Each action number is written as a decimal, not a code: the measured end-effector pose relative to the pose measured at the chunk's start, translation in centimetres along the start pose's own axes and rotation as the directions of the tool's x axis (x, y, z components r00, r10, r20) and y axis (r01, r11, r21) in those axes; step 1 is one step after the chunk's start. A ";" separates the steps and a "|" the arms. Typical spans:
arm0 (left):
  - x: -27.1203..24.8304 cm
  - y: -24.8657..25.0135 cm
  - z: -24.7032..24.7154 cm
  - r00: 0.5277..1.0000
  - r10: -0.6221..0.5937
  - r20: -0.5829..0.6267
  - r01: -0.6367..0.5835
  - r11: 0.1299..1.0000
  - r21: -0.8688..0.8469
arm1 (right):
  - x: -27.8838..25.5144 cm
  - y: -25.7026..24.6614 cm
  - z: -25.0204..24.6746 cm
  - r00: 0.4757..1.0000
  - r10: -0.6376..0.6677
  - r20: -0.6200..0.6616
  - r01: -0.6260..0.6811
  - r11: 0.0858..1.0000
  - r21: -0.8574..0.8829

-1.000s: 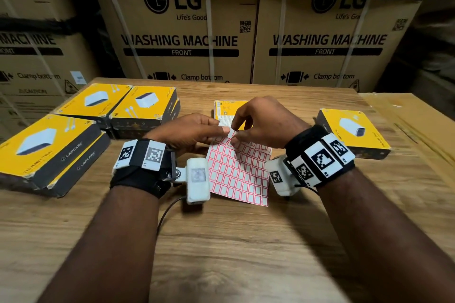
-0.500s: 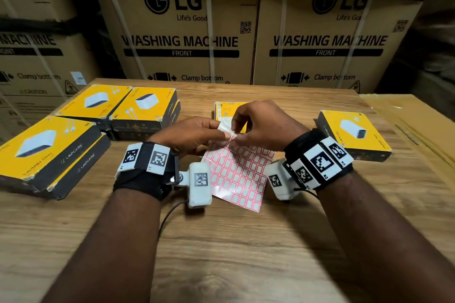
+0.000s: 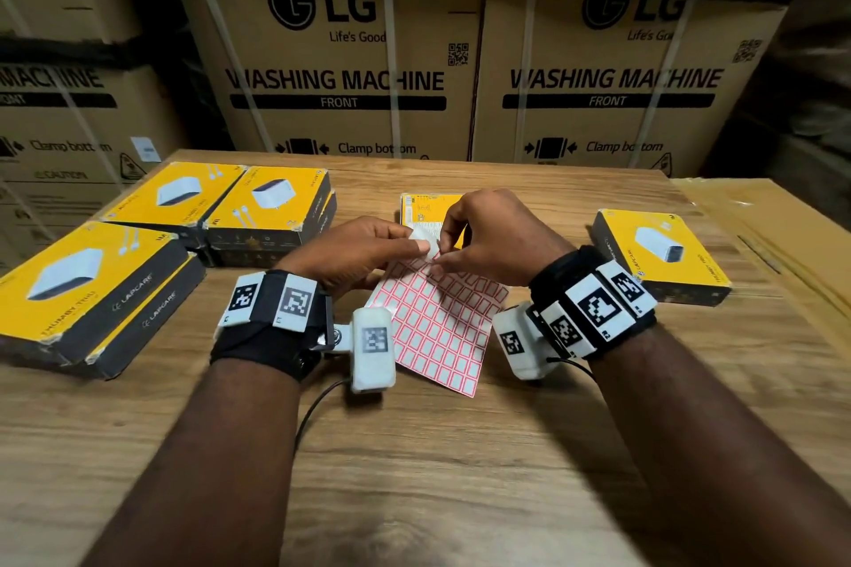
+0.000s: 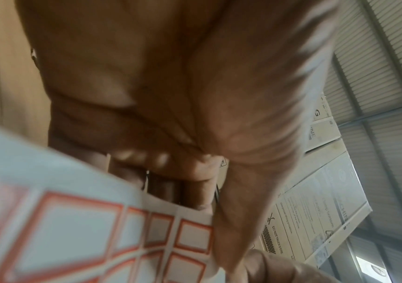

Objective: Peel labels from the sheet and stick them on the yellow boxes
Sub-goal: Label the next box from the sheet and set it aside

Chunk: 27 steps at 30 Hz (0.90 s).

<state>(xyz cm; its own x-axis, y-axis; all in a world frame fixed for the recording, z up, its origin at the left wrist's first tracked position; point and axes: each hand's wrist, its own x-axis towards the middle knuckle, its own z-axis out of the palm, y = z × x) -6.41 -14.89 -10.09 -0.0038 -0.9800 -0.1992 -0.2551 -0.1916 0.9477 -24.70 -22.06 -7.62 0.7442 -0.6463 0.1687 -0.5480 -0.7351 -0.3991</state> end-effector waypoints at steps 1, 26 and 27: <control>0.1 -0.1 -0.1 1.000 -0.006 -0.008 0.006 1.000 0.005 | 0.0 0.0 0.0 1.000 -0.001 -0.003 0.001 1.000 -0.001; 0.1 0.7 0.7 0.982 0.037 -0.187 -0.017 0.994 0.107 | 0.1 0.4 -0.1 1.000 0.010 0.006 -0.010 1.000 0.028; 0.1 0.7 0.7 0.984 0.037 -0.175 -0.016 0.992 0.121 | 0.1 0.4 -0.1 1.000 0.013 0.012 -0.013 1.000 0.028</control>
<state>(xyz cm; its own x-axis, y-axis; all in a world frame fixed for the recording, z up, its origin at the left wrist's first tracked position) -7.27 -15.04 -9.64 0.1560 -0.9808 -0.1172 -0.3705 -0.1681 0.9135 -24.87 -22.46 -7.63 0.7415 -0.6533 0.1531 -0.5468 -0.7205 -0.4265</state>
